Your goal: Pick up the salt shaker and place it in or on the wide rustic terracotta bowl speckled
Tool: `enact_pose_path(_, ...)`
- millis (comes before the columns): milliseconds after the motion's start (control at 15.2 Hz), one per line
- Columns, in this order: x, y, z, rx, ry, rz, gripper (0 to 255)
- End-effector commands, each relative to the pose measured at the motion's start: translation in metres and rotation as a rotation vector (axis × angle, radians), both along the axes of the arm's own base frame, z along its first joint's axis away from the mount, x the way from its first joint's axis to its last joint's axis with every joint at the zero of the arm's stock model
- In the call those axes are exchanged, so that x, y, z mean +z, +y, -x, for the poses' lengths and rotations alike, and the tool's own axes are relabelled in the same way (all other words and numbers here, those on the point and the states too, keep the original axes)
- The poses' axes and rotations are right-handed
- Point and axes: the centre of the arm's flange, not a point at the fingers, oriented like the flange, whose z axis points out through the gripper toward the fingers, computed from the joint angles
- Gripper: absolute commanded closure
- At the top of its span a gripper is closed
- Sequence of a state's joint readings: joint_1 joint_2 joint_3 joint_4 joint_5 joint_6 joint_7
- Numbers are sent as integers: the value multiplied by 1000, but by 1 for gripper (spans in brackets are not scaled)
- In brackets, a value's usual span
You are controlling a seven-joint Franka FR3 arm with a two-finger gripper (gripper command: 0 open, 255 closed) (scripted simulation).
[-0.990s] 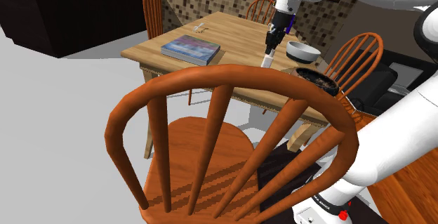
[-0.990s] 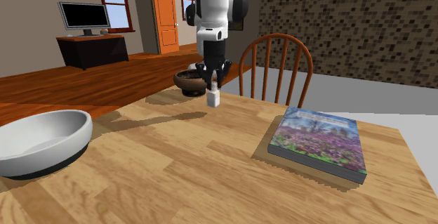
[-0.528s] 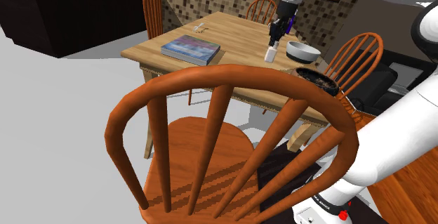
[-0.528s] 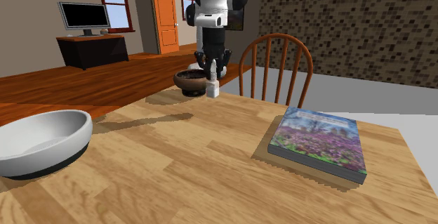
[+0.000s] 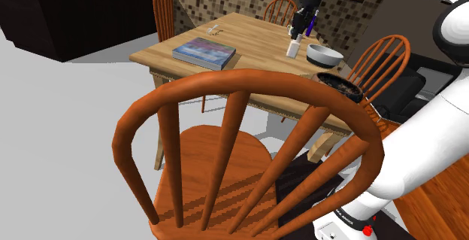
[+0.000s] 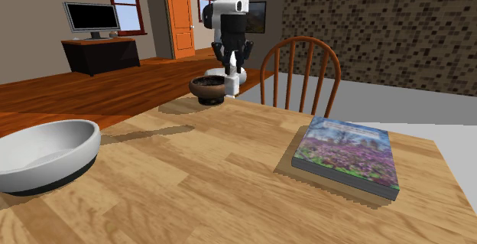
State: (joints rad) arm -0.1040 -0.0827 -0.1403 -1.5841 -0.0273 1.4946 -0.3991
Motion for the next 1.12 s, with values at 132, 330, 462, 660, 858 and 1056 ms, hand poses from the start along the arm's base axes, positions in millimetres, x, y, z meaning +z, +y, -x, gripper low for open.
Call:
enact_pose_path(132, 22, -1, 1, 0, 0, 0, 255)
enact_pose_path(330, 37, -1, 1, 0, 0, 0, 255)
enact_pose_path(462, 48, -1, 1, 0, 0, 0, 255)
enact_pose_path(660, 64, -1, 1, 0, 0, 0, 255)
enact_pose_path(858, 72, -3, 27, 0, 0, 0, 255)
enact_pose_path(1056, 79, -7, 65, 0, 0, 0, 255)
